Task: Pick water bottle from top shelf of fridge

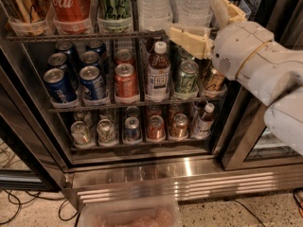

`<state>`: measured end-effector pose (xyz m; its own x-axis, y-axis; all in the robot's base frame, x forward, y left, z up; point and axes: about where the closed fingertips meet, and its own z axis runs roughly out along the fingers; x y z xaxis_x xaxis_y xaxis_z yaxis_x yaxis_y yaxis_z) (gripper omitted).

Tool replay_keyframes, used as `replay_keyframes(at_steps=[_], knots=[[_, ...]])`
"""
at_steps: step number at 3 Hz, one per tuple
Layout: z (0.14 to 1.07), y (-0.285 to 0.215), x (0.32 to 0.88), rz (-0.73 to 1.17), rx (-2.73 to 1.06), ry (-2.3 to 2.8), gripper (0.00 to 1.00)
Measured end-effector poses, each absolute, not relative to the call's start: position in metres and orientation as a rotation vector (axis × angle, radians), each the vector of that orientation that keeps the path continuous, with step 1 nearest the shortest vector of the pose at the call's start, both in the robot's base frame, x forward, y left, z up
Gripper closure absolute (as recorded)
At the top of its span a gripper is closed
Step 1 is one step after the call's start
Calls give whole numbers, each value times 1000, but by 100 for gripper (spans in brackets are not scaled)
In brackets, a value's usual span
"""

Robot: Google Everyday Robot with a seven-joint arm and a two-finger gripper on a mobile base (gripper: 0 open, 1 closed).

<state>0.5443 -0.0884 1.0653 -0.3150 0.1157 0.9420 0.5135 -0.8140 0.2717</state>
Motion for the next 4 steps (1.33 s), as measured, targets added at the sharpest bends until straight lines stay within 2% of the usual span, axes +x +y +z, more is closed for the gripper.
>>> replay_keyframes(at_steps=[1, 4], knots=[[1073, -83, 545, -2237, -1664, -796, 30], [1085, -81, 561, -2316, -1748, -750, 26]])
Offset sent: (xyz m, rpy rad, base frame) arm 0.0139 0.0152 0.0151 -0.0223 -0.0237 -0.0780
